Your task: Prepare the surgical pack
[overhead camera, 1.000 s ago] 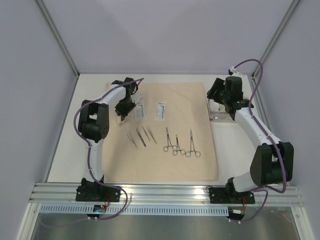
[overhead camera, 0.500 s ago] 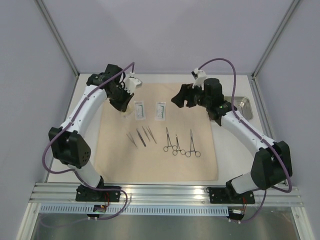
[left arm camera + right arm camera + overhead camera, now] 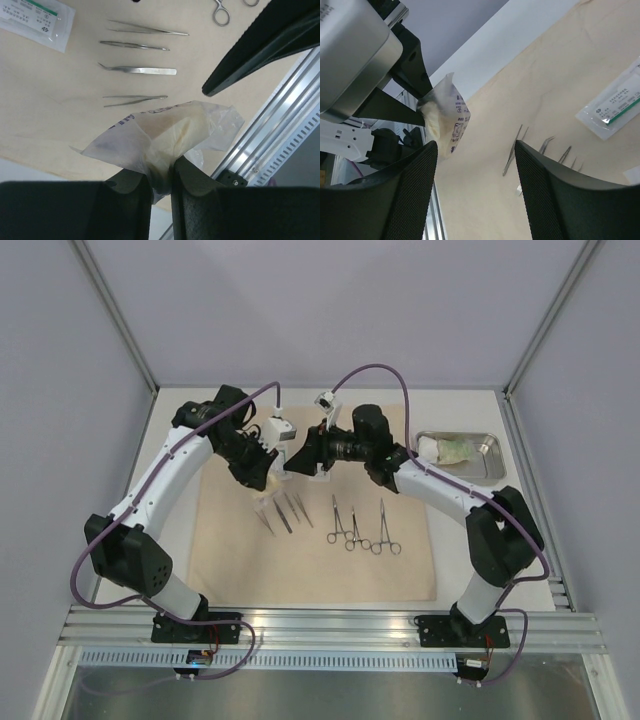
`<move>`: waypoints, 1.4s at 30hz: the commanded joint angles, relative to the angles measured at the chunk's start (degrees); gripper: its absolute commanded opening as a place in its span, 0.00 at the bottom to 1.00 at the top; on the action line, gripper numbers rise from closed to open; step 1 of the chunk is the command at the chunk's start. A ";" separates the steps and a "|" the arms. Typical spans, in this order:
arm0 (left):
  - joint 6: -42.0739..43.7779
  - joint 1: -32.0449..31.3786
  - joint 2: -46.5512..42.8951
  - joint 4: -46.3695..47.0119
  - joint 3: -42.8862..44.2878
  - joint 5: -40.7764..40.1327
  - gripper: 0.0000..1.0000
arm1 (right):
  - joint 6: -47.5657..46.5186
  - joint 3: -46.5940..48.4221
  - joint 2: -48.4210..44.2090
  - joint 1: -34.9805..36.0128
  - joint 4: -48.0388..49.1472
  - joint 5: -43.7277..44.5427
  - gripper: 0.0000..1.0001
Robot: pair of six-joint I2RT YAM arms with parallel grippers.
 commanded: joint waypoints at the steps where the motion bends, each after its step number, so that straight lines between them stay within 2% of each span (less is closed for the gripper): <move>1: 1.10 -0.10 -1.52 -0.51 0.75 3.10 0.25 | 2.30 3.15 1.53 1.50 5.21 -3.58 0.65; 12: 0.40 -0.19 -1.17 0.55 0.75 3.10 0.26 | 7.48 4.03 6.20 3.52 10.13 -6.74 0.62; 19: 0.22 -0.19 -1.16 0.81 0.84 3.54 0.29 | 8.54 5.08 8.21 4.22 9.70 -7.36 0.40; 25: -1.27 -0.19 -1.43 2.48 1.10 1.44 0.30 | 8.01 5.18 8.39 4.31 8.29 -8.32 0.41; 27: -1.45 -0.19 -1.08 2.66 1.10 0.82 0.30 | 7.92 5.18 8.31 4.31 7.76 -8.50 0.34; 28: -1.62 -0.19 -0.90 2.75 1.19 0.56 0.30 | 7.84 5.26 8.31 4.31 7.50 -8.41 0.23; 29: -1.80 -0.19 -0.81 2.83 1.19 0.38 0.30 | 7.75 5.35 8.31 4.31 7.23 -8.33 0.17; 30: -1.89 -0.19 -0.73 2.75 1.19 0.12 0.34 | 7.75 5.44 8.22 4.31 6.80 -8.24 0.11; 31: -1.98 -0.19 -0.90 2.83 1.19 0.03 0.44 | 7.75 5.35 8.13 4.23 6.62 -7.45 0.00; 33: -2.24 -0.19 -1.16 2.75 1.45 -0.41 0.53 | 8.10 5.18 7.87 3.96 6.44 -6.48 0.00; 34: -2.33 -0.19 -1.43 2.66 1.54 -0.67 0.67 | 8.36 4.91 7.61 3.44 6.44 -5.17 0.01; 36: -2.85 -0.19 -2.04 2.49 2.59 -1.82 0.78 | 10.29 3.69 7.34 2.38 7.40 -3.85 0.00; 37: -3.12 -0.19 -2.22 2.05 3.12 -2.52 0.91 | 11.43 2.90 6.90 0.81 8.45 -3.23 0.01; 38: -3.47 -0.19 -2.39 1.70 3.74 -3.13 0.98 | 13.09 2.02 6.55 -0.16 9.59 -2.27 0.00; 42: -4.88 -0.10 -3.27 0.20 6.81 -7.79 1.00 | 21.96 -5.97 4.01 -7.36 16.45 0.63 0.00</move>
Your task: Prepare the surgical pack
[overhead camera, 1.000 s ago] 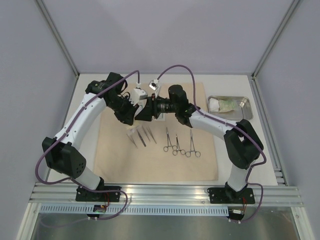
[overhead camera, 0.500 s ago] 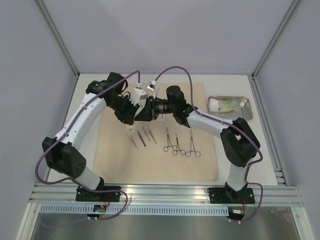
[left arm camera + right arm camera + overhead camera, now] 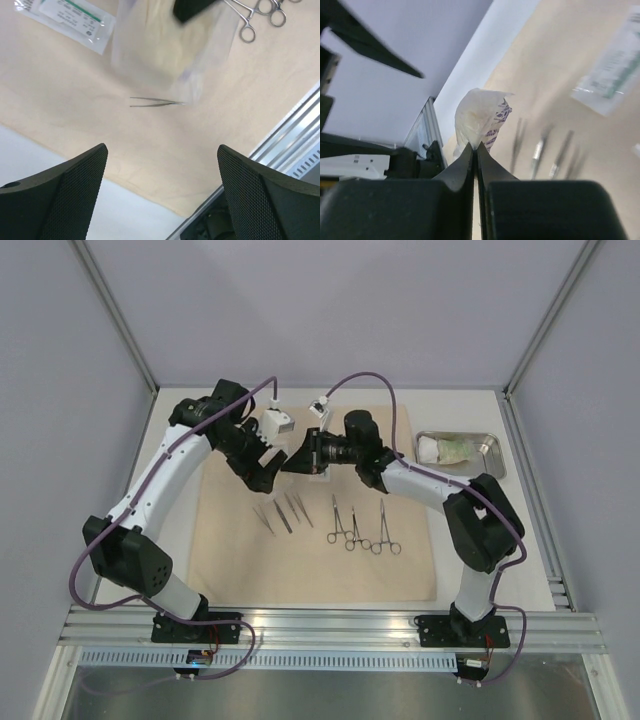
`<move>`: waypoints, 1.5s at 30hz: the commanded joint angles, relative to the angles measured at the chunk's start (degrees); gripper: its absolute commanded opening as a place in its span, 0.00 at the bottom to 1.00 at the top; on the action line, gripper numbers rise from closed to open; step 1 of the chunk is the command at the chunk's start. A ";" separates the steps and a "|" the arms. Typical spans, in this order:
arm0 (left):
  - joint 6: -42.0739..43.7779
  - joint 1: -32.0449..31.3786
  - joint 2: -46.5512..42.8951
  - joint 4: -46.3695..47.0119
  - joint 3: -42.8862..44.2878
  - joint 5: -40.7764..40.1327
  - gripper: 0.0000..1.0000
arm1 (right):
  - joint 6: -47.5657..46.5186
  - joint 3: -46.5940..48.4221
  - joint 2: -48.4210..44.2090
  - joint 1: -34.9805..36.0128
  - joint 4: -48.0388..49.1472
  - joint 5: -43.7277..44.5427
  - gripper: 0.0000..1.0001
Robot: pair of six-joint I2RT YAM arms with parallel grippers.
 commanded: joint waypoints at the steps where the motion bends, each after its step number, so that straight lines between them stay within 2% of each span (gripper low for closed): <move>1: -2.21 -0.18 -3.34 -1.35 4.02 -4.36 1.00 | 8.67 -6.37 -5.06 -9.46 6.66 5.81 0.00; 3: -3.09 -0.18 -4.39 -1.44 4.02 -6.03 1.00 | 11.21 -11.45 -8.22 -14.04 7.72 7.84 0.01; 6: -3.27 -0.10 -5.54 -1.53 3.23 -6.65 1.00 | 13.76 -18.22 -12.88 -25.97 8.51 12.32 0.01; 12: -3.27 -0.10 -6.94 -0.48 1.03 -7.88 1.00 | 19.13 -26.25 -18.43 -40.50 6.32 26.46 0.00; 16: -3.09 -0.10 -6.94 0.05 0.42 -8.41 1.00 | 21.16 -29.42 -19.32 -42.45 7.02 39.02 0.01; 25: -2.39 -0.10 -6.94 0.93 -1.34 -9.11 1.00 | 25.03 -31.70 -17.65 -42.63 10.53 54.07 0.00; 36: -1.77 -0.10 -6.94 1.46 -1.96 -9.20 1.00 | 23.89 -28.98 -9.40 -43.16 14.94 52.24 0.01; 45: -1.69 -0.10 -7.12 1.63 -2.22 -9.03 1.00 | 21.69 -29.59 -6.14 -43.16 19.41 52.76 0.00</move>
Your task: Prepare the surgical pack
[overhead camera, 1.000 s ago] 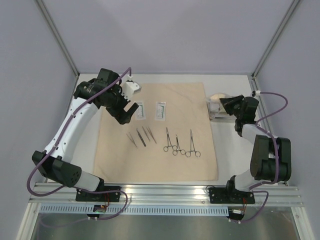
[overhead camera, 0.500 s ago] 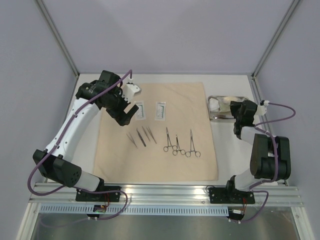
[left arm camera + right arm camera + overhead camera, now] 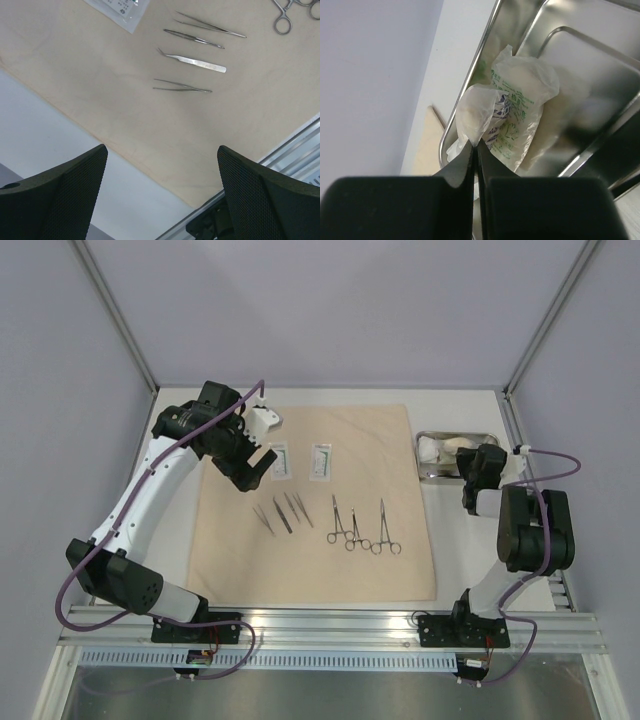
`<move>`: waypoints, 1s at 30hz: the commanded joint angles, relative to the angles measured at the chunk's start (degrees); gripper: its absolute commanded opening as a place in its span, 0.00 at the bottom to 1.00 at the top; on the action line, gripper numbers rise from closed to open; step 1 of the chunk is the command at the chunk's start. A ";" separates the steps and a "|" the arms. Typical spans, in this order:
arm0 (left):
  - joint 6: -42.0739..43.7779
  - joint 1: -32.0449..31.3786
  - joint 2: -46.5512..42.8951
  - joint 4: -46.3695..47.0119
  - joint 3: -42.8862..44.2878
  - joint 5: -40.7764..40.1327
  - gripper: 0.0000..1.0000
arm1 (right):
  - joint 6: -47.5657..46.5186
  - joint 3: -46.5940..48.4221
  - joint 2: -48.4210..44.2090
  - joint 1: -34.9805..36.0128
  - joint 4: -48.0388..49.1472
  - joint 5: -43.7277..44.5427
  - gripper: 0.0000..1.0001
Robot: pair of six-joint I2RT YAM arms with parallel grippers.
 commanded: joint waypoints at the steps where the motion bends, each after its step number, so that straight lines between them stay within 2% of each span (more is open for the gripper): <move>1: -0.02 -0.10 -1.15 1.13 -0.27 0.11 1.00 | -1.85 0.68 1.40 -0.30 7.30 1.95 0.00; 7: 0.33 -0.10 -1.06 0.96 -0.27 0.11 1.00 | -1.50 -0.03 3.86 -0.30 13.54 1.59 0.00; 13: 0.33 -0.10 -0.98 1.13 -0.27 0.20 1.00 | -0.71 0.33 5.01 -0.38 11.17 1.68 0.02; 21: 0.41 -0.10 -0.63 0.87 -0.19 0.81 1.00 | -3.08 0.33 1.06 -0.38 4.42 0.63 0.29; 26: 0.42 -0.10 -0.54 0.52 0.25 1.34 1.00 | -5.98 0.24 -6.14 -0.38 -5.94 2.91 0.50; 30: 0.59 -0.10 -0.63 0.43 0.34 1.78 1.00 | -10.54 1.55 -11.15 -0.47 -12.71 5.10 0.59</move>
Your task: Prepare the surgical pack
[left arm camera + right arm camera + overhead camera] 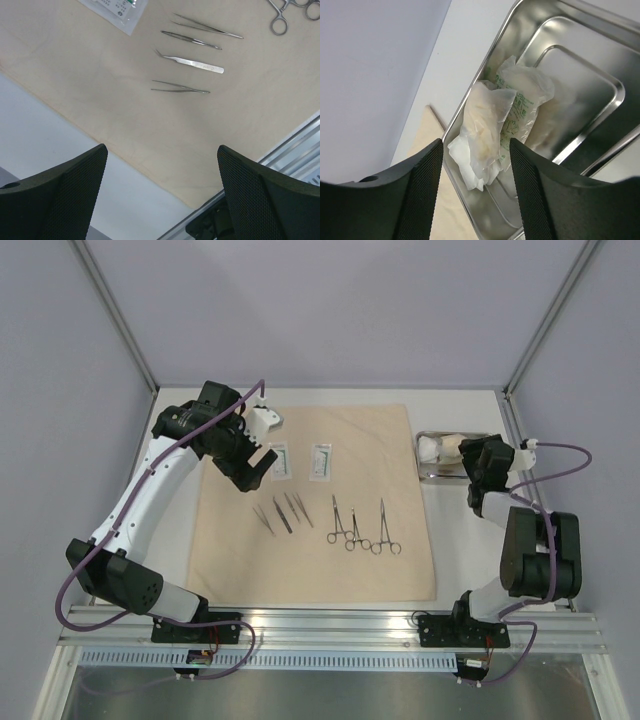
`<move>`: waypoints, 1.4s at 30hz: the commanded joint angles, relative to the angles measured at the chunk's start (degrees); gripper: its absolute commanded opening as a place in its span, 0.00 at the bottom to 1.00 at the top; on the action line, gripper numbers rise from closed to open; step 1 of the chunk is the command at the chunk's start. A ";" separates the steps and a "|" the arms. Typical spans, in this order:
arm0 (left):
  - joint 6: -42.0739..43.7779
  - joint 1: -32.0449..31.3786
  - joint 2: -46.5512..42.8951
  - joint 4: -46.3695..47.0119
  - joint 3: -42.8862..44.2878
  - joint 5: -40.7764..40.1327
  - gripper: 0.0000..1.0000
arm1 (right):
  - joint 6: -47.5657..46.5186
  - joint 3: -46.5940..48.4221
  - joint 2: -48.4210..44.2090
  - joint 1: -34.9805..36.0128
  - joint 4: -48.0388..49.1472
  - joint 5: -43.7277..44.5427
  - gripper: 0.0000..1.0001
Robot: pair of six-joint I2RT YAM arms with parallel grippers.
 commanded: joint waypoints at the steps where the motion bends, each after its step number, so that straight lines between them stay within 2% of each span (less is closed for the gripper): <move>1: 0.39 -0.10 -0.63 0.21 0.34 1.36 1.00 | -6.24 2.47 -4.89 -0.36 -7.63 3.91 0.59; 4: 0.39 -0.10 -0.71 0.03 0.26 1.54 1.00 | -11.84 5.10 -8.14 -0.28 -14.05 3.74 0.57; 6: 0.39 -0.10 -0.80 0.03 0.25 1.63 1.00 | -16.77 8.43 -7.71 -0.28 -14.15 0.51 0.45; 7: 0.39 -0.10 -0.80 0.03 0.25 1.72 1.00 | -18.37 10.63 -5.79 -0.45 -15.37 -1.52 0.33; 9: 0.31 -0.10 -0.89 -0.05 0.25 1.63 1.00 | -21.27 14.76 -2.89 -1.06 -17.74 -7.30 0.22; 10: 0.31 -0.10 -0.89 -0.05 0.25 1.63 1.00 | -22.67 18.70 -0.17 -1.24 -20.27 -8.47 0.18; 13: 0.48 -0.10 -1.24 -0.05 -0.01 1.45 1.00 | -21.38 22.24 4.66 -2.56 -21.88 -12.61 0.04; 15: 0.48 -0.10 -1.33 -0.05 -0.19 1.19 1.00 | -19.88 23.83 6.96 -3.79 -21.62 -14.97 0.00; 19: 0.57 -0.10 -1.15 0.03 -0.36 1.10 1.00 | -17.16 24.98 12.76 -4.32 -19.60 -18.23 0.00; 27: 0.75 -0.10 -0.71 -0.05 -0.27 0.84 1.00 | -15.92 23.66 16.29 -4.32 -17.40 -18.68 0.00; 32: 0.83 -0.10 -0.45 -0.14 -0.10 0.84 1.00 | -16.54 24.19 14.80 -4.32 -17.49 -18.50 0.00; 36: 0.83 -0.10 -0.36 -0.06 -0.19 0.93 1.00 | -18.29 25.50 10.15 -3.88 -18.36 -18.42 0.01; 39: -0.04 -0.10 -0.10 0.47 -0.10 -0.12 1.00 | -22.24 27.35 6.46 -1.16 -21.34 -17.28 0.09; 40: -0.31 -0.10 -0.01 0.91 -0.27 -0.48 1.00 | -23.29 28.05 5.75 1.54 -23.97 -16.66 0.19; 41: -1.00 -0.01 0.16 1.09 -0.36 -0.83 1.00 | -25.83 29.71 5.22 3.14 -25.47 -15.70 0.24; 42: -1.45 -0.01 0.17 1.70 -0.54 -1.70 1.00 | -27.07 30.94 5.13 4.89 -29.66 -15.17 0.35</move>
